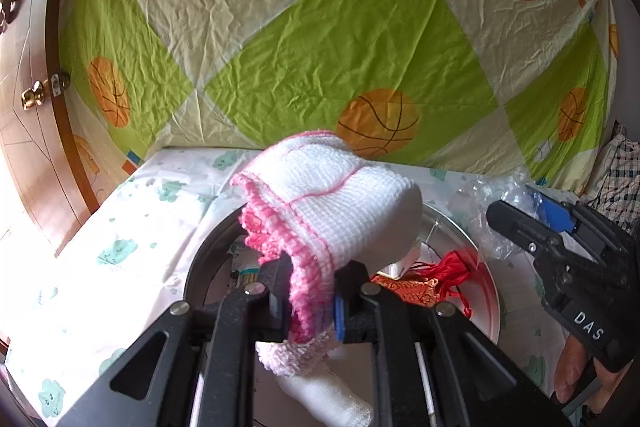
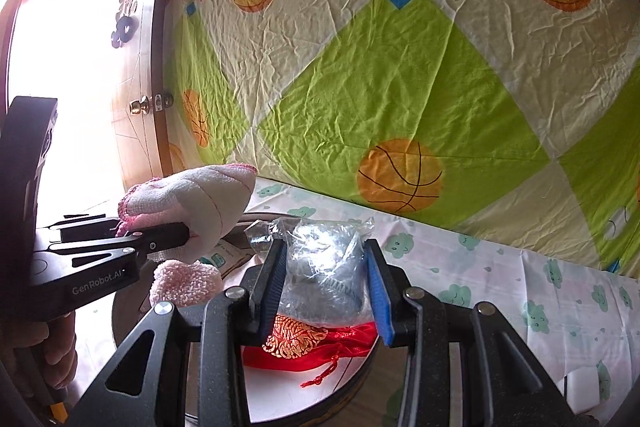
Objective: Organize soft objects
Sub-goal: 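Lower the towel and plastic bag into the tin and open both tools, then move both tools back to the bed and grasp the purple scrunchie with the right tool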
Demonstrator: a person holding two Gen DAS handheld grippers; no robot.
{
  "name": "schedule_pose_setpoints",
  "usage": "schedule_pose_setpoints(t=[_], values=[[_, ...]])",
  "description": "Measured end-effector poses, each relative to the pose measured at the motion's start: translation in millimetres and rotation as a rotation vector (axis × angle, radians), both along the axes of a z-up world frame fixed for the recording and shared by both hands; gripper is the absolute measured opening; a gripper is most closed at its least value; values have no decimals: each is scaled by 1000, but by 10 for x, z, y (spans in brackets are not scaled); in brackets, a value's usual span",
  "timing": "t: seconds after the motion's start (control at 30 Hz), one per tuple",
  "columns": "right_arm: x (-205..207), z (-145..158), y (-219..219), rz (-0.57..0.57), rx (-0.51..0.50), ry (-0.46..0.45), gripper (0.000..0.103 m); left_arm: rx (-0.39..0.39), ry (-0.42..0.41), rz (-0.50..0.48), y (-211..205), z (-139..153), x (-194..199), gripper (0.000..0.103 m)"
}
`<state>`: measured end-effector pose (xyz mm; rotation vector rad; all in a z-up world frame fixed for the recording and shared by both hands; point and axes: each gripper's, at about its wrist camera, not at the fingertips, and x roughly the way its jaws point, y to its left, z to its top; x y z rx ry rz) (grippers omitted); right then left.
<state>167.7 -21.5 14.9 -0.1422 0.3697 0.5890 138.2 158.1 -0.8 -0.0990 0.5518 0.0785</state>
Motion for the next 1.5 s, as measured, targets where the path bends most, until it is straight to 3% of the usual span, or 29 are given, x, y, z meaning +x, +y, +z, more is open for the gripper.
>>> schedule_pose_setpoints(t=[0.5, 0.9, 0.97, 1.0, 1.03, 1.1, 1.3, 1.4, 1.5], values=[[209, -387, 268, 33, -82, 128, 42, -119, 177, 7, 296, -109, 521, 12], [213, -483, 334, 55, -110, 160, 42, -103, 238, 7, 253, -266, 609, 14], [221, -488, 333, 67, -101, 174, 47, -96, 239, 7, 244, -267, 609, 24], [233, -493, 336, 73, -96, 183, 58, -86, 242, 10, 239, -270, 609, 40], [227, -494, 335, 74, -94, 185, 69, -75, 244, 15, 227, -272, 601, 64], [209, -481, 329, 65, -99, 162, 74, -52, 237, 39, 211, -261, 552, 88], [41, -393, 144, 48, -117, 118, 74, -35, 127, 87, 190, -84, 232, 90], [-42, -351, -81, 27, -111, 106, 74, -35, 85, 89, 81, -23, 94, 99], [-103, -317, -355, -6, -99, 112, 74, -50, 61, 74, -99, -11, 20, 100]])
